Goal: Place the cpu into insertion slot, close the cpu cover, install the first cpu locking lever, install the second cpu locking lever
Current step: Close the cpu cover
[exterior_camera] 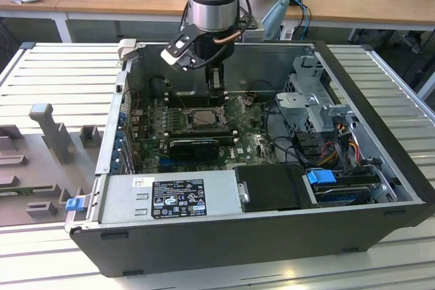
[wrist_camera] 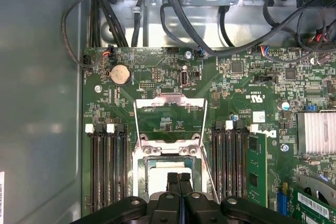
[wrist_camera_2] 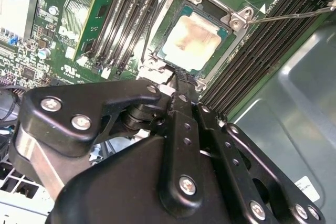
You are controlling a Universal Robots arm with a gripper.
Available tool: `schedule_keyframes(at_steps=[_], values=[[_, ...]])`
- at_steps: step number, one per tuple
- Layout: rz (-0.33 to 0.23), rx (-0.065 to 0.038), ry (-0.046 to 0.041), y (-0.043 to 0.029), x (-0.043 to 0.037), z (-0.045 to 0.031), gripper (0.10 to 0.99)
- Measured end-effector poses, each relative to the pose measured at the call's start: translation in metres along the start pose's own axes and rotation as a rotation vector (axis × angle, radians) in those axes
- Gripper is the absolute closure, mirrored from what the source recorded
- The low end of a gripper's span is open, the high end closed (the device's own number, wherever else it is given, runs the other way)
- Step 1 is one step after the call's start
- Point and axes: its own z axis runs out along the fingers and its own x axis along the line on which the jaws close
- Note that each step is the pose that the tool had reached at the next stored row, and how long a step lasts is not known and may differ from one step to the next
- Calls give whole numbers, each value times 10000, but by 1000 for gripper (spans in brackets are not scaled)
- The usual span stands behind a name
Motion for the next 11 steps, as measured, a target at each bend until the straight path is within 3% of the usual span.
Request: schedule_keyframes(at_steps=[11], values=[[0, -1, 1, 30, 0, -70, 980]])
